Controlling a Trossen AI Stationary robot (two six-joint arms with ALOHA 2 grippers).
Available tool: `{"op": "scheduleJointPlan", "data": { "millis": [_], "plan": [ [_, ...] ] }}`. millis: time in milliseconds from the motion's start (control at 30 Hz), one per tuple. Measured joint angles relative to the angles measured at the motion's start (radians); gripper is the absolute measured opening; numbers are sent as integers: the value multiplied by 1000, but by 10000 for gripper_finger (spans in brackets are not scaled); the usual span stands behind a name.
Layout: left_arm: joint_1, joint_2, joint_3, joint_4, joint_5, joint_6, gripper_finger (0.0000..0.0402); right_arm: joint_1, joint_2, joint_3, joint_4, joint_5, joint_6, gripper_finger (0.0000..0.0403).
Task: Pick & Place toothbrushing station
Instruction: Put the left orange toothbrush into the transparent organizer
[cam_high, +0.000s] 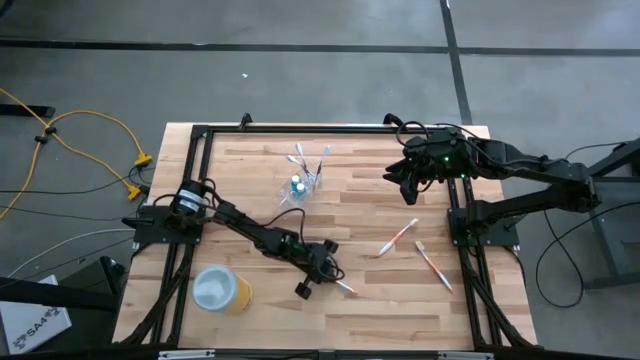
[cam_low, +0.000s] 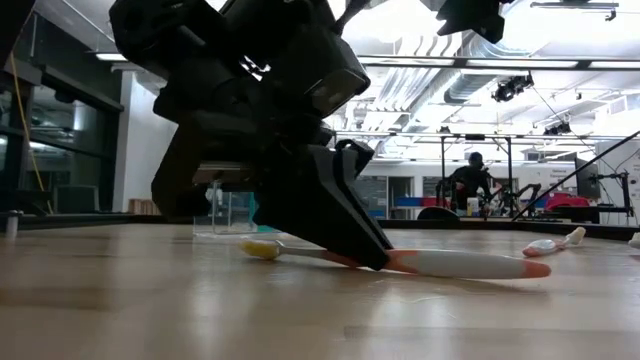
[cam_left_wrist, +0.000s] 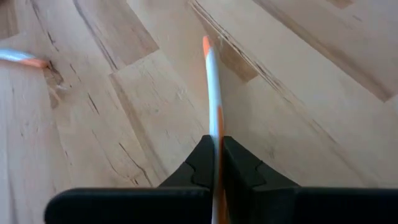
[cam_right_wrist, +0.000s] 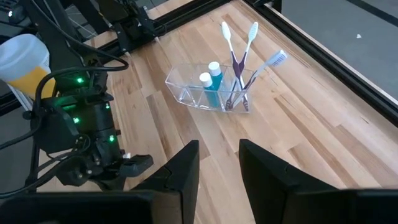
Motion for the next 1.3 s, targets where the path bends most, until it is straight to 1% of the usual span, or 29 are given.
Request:
{"op": "scheduleJointPlan", "data": {
  "millis": [267,400,467,533,667,967,1167,1300],
  "plan": [
    [-5,-21,9,-22,-9,48,4,0,0,0,-1,0,0,105],
    [-8,-39,23,-78,-10,50,3,0,0,0,-1,0,0,105],
    [-15,-44,34,-110,-12,79,3,0,3,0,1,0,0,105],
    [-27,-51,46,-132,-41,122,3,0,7,0,-1,0,19,105],
    [-44,-71,60,-164,-86,170,3,7,32,0,-3,-16,44,105],
    [-44,-83,63,-197,-94,170,3,58,123,0,2,-22,60,105],
    [-59,-132,76,-259,-140,223,3,94,200,0,-3,-22,77,105],
    [-71,-172,86,-297,-164,233,3,99,224,0,11,-27,109,105]
  ]
}}
